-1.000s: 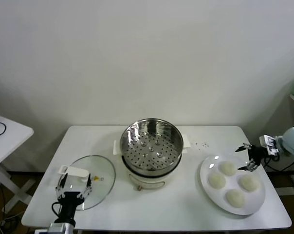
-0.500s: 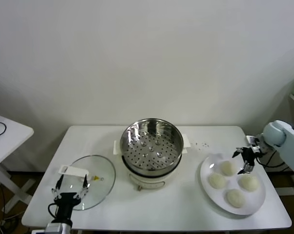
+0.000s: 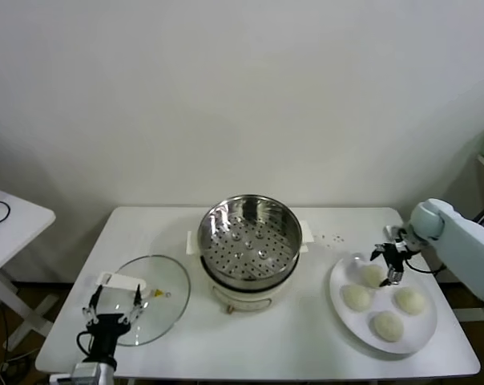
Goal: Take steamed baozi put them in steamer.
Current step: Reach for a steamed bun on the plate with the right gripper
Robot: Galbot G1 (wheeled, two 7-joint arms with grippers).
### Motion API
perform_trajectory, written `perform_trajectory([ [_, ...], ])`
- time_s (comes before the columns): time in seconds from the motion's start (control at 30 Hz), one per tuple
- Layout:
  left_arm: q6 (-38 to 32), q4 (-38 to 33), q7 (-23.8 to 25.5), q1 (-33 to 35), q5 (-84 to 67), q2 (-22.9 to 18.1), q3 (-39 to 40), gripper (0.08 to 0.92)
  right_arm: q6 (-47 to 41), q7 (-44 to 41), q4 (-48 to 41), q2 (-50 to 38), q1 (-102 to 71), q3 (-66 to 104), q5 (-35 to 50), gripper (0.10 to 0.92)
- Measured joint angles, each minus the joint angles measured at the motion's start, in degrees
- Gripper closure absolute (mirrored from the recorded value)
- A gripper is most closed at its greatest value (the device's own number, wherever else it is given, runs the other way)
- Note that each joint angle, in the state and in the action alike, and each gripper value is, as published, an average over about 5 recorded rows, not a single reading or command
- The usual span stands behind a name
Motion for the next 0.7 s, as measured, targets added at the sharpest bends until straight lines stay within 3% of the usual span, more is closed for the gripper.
perform_trajectory([
  [0.3,0.2,-0.2,0.0,0.1,0.1,0.1,-0.1,0.177,0.3,-0.4,-0.6,0.4,-0.3,0.4,-0.7,0.206],
  [0.7,0.3,-0.2,-0.1,0.1,0.1,-0.1,-0.1,0.177,0.7,-0.5,-0.7,0.3,-0.9,1.6,-1.4,0.308],
])
